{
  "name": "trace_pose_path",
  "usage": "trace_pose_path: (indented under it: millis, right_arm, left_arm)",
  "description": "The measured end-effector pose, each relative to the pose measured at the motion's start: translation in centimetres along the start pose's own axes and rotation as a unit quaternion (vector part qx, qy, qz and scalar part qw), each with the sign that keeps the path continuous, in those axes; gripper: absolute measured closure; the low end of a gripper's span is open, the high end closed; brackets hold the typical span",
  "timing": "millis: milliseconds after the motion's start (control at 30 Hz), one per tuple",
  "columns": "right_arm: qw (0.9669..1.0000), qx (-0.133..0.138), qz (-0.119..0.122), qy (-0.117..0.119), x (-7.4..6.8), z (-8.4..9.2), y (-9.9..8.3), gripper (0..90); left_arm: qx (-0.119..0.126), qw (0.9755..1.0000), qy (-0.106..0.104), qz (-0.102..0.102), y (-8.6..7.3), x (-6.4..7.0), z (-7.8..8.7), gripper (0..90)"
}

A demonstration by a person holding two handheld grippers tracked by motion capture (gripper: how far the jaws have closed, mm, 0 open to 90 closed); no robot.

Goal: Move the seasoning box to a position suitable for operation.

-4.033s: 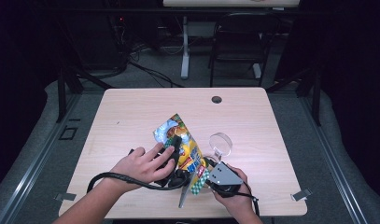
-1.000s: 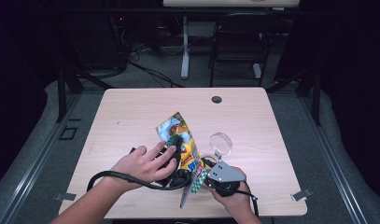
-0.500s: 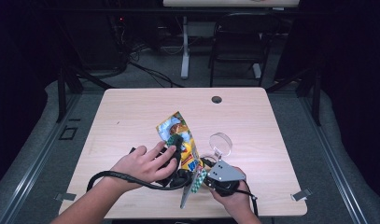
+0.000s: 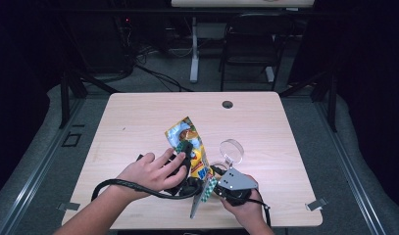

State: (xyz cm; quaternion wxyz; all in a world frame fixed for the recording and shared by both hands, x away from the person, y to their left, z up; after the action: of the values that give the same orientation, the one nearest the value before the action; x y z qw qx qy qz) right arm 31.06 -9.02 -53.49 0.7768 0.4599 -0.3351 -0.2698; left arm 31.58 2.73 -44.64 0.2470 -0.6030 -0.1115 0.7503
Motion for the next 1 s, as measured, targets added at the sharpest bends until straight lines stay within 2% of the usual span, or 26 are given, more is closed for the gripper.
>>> trace_pose_path:
  millis: [100, 133, 367, 600, 1000]
  right_arm:
    - [1.0000, 0.000, 0.000, 0.001, -0.02, -0.01, 0.00, 71.1]
    - [1.0000, 0.000, -0.001, 0.002, -0.04, -0.02, 0.00, 71.2]
    - [1.0000, 0.001, 0.000, 0.002, -0.11, -0.02, 0.02, 71.2]
    - [1.0000, 0.001, 0.000, 0.002, -0.08, 0.01, 0.01, 71.2]
    - [1.0000, 0.003, -0.002, -0.001, 0.08, 0.18, 0.00, 71.1]
  left_arm:
    - [0.000, 1.0000, -0.001, -0.002, 0.04, -0.02, 0.01, 83.0]
    - [-0.004, 0.9999, 0.004, -0.011, 0.03, -0.16, 0.05, 83.1]
    - [0.001, 1.0000, 0.002, -0.002, 0.22, -0.25, 0.10, 84.2]
    - [-0.005, 0.9999, 0.000, -0.010, 0.20, -0.35, 0.19, 85.0]
    - [-0.001, 1.0000, 0.000, -0.006, 0.45, -0.64, 0.17, 85.4]
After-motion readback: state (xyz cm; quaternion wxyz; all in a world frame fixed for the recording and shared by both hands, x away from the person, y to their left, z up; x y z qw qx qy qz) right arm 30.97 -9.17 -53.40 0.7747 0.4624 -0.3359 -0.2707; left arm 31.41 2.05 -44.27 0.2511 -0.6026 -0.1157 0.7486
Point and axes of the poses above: each handheld gripper's, and its own axes: z roughly backward along the jaws, y roughly out of its top, x roughly to its right, the point moved 7 cm from there along -z, roughly forward along the jaws, and after that the axes turned 5 degrees about -y, right-handed, at the moved point
